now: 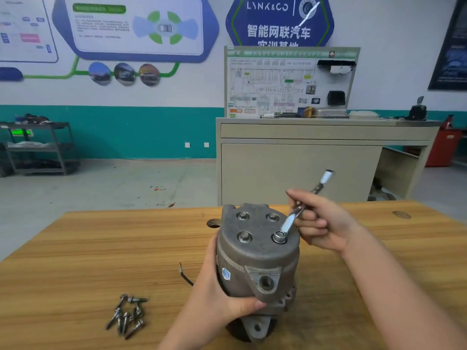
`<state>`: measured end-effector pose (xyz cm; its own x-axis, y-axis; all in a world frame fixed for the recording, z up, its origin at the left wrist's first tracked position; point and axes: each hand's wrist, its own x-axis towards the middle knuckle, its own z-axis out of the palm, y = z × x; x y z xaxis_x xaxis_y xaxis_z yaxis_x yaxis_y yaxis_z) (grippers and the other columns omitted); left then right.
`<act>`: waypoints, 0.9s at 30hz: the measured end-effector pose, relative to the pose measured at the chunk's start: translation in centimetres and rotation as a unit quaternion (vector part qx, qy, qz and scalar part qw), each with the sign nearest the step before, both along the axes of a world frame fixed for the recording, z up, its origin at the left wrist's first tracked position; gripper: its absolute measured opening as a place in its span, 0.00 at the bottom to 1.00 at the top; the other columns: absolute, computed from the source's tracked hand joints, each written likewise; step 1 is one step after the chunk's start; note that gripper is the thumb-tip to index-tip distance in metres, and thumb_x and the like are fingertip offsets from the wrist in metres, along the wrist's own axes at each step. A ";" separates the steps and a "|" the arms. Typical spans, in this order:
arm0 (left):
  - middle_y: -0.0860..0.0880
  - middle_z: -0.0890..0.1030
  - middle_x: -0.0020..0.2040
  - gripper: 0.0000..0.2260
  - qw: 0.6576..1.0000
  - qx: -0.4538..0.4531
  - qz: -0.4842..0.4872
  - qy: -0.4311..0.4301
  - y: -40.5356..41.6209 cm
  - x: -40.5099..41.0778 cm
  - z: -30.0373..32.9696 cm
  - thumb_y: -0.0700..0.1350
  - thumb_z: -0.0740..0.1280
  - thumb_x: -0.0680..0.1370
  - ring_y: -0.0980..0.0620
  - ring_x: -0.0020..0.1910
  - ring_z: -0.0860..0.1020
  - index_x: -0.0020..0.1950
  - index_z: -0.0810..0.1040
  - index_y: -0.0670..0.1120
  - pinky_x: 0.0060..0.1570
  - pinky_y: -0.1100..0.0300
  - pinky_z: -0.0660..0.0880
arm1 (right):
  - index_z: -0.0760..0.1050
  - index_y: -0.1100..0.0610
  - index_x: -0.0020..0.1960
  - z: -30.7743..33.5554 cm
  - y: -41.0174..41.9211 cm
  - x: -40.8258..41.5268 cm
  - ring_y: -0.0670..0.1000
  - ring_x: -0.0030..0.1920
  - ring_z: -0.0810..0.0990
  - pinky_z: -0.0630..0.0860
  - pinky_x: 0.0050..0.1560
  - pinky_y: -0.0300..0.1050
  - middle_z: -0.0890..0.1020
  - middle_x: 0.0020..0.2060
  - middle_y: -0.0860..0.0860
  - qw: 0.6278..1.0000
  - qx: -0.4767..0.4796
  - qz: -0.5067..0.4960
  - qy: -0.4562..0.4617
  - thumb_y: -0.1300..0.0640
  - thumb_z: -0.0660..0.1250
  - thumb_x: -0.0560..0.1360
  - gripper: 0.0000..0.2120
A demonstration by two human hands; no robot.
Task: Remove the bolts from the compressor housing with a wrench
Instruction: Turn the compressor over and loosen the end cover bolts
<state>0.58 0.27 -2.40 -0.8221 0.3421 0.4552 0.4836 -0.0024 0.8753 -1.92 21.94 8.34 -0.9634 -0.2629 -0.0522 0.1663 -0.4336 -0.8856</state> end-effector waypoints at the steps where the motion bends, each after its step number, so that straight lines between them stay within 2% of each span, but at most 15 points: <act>1: 0.68 0.71 0.65 0.47 1.000 0.004 0.001 0.004 0.0 0.0 0.1 0.44 0.83 0.61 0.69 0.62 0.72 0.64 0.58 0.77 0.54 0.79 0.67 | 0.73 0.58 0.29 0.4 -0.2 -0.5 0.40 0.12 0.59 0.51 0.14 0.26 0.64 0.16 0.48 1.000 0.006 0.002 -0.009 0.52 0.68 0.68 0.13; 2: 0.68 0.72 0.65 0.46 1.000 0.006 0.001 0.003 0.0 0.0 0.1 0.44 0.83 0.62 0.68 0.62 0.72 0.63 0.59 0.77 0.54 0.78 0.68 | 0.74 0.57 0.29 0.8 -0.2 -0.7 0.39 0.12 0.60 0.52 0.13 0.26 0.64 0.15 0.48 1.000 -0.008 0.007 -0.001 0.50 0.69 0.67 0.14; 4: 0.67 0.72 0.65 0.46 1.000 0.009 0.005 0.003 0.1 0.1 0.1 0.45 0.83 0.61 0.67 0.63 0.72 0.63 0.60 0.77 0.54 0.77 0.68 | 0.75 0.57 0.28 1.4 -0.1 -0.1 0.40 0.12 0.62 0.55 0.11 0.27 0.67 0.16 0.48 0.993 -0.110 0.002 0.045 0.51 0.79 0.59 0.15; 6: 0.65 0.72 0.66 0.47 1.000 0.013 0.020 -0.002 0.2 0.1 -0.1 0.48 0.84 0.59 0.64 0.64 0.72 0.65 0.59 0.75 0.57 0.72 0.71 | 0.71 0.55 0.27 1.4 0.0 1.3 0.40 0.13 0.63 0.57 0.12 0.29 0.68 0.16 0.48 0.975 -0.167 -0.066 0.129 0.54 0.83 0.52 0.19; 9: 0.60 0.70 0.69 0.53 0.998 0.001 0.069 -0.005 0.6 -0.1 -0.7 0.57 0.84 0.53 0.57 0.69 0.69 0.71 0.56 0.69 0.66 0.52 0.70 | 0.64 0.51 0.25 -0.3 -1.1 4.1 0.45 0.14 0.62 0.59 0.18 0.29 0.68 0.16 0.50 0.932 -0.020 -0.268 0.245 0.57 0.76 0.62 0.20; 11: 0.58 0.70 0.70 0.55 0.996 -0.004 0.086 -0.010 1.0 -0.1 -1.0 0.59 0.84 0.52 0.54 0.70 0.69 0.72 0.56 0.66 0.66 0.46 0.69 | 0.63 0.52 0.26 -1.9 -2.2 5.6 0.47 0.15 0.66 0.61 0.19 0.32 0.71 0.17 0.52 0.867 0.105 -0.396 0.284 0.61 0.75 0.67 0.22; 13: 0.57 0.70 0.69 0.56 0.995 0.001 0.099 -0.013 1.3 0.1 -1.1 0.61 0.83 0.51 0.53 0.70 0.68 0.72 0.56 0.66 0.67 0.44 0.68 | 0.64 0.53 0.28 -3.2 -3.1 6.5 0.47 0.17 0.69 0.64 0.20 0.33 0.74 0.19 0.52 0.811 0.151 -0.467 0.320 0.57 0.71 0.70 0.19; 17: 0.57 0.70 0.70 0.56 0.993 0.004 0.115 -0.015 1.3 0.4 -1.3 0.62 0.83 0.50 0.53 0.70 0.68 0.72 0.56 0.67 0.67 0.44 0.67 | 0.64 0.52 0.29 -4.0 -4.8 7.5 0.47 0.18 0.71 0.66 0.22 0.34 0.73 0.20 0.49 0.768 0.175 -0.488 0.376 0.50 0.68 0.72 0.18; 19: 0.56 0.70 0.70 0.56 0.993 0.003 0.116 -0.017 1.4 0.6 -1.2 0.61 0.83 0.50 0.52 0.70 0.68 0.72 0.56 0.67 0.67 0.44 0.68 | 0.64 0.52 0.29 -3.9 -5.7 8.0 0.48 0.20 0.69 0.65 0.22 0.37 0.72 0.21 0.52 0.752 0.203 -0.483 0.399 0.50 0.65 0.74 0.18; 20: 0.56 0.70 0.70 0.56 0.993 0.003 0.119 -0.018 1.4 0.6 -1.2 0.61 0.83 0.50 0.52 0.70 0.68 0.72 0.56 0.67 0.67 0.44 0.68 | 0.63 0.52 0.30 -3.9 -6.0 8.2 0.48 0.20 0.68 0.65 0.22 0.38 0.70 0.22 0.53 0.732 0.229 -0.488 0.416 0.51 0.65 0.74 0.17; 22: 0.56 0.70 0.70 0.57 0.992 0.004 0.125 -0.024 1.4 0.7 -1.3 0.61 0.83 0.49 0.52 0.69 0.69 0.72 0.56 0.68 0.67 0.44 0.68 | 0.62 0.52 0.31 -4.1 -6.6 8.8 0.45 0.22 0.66 0.61 0.22 0.33 0.68 0.24 0.50 0.690 0.288 -0.492 0.445 0.54 0.65 0.75 0.17; 23: 0.55 0.70 0.70 0.57 0.992 0.007 0.124 -0.028 1.3 0.7 -1.4 0.61 0.83 0.49 0.52 0.69 0.69 0.71 0.56 0.68 0.67 0.44 0.68 | 0.62 0.51 0.31 -4.3 -6.8 9.0 0.42 0.22 0.65 0.60 0.23 0.30 0.67 0.24 0.48 0.695 0.296 -0.484 0.441 0.55 0.66 0.76 0.18; 24: 0.55 0.70 0.70 0.56 0.992 0.008 0.121 -0.027 1.2 0.7 -1.4 0.61 0.83 0.49 0.53 0.69 0.69 0.71 0.56 0.68 0.67 0.44 0.68 | 0.63 0.51 0.31 -4.5 -6.8 9.1 0.40 0.23 0.64 0.60 0.25 0.28 0.67 0.24 0.46 0.727 0.279 -0.469 0.417 0.55 0.68 0.76 0.19; 26: 0.55 0.70 0.70 0.56 0.994 0.011 0.111 -0.021 1.1 0.6 -1.5 0.60 0.83 0.50 0.54 0.69 0.69 0.71 0.57 0.67 0.67 0.45 0.68 | 0.67 0.52 0.29 -4.4 -5.8 9.1 0.40 0.21 0.66 0.64 0.23 0.30 0.71 0.21 0.46 0.830 0.164 -0.415 0.334 0.53 0.73 0.72 0.18; 27: 0.56 0.70 0.70 0.55 0.994 0.013 0.106 -0.018 1.0 0.6 -1.4 0.60 0.83 0.50 0.55 0.69 0.69 0.71 0.57 0.67 0.67 0.46 0.68 | 0.68 0.52 0.29 -4.1 -4.8 8.7 0.43 0.19 0.67 0.64 0.20 0.32 0.72 0.20 0.48 0.876 0.091 -0.370 0.295 0.53 0.74 0.68 0.16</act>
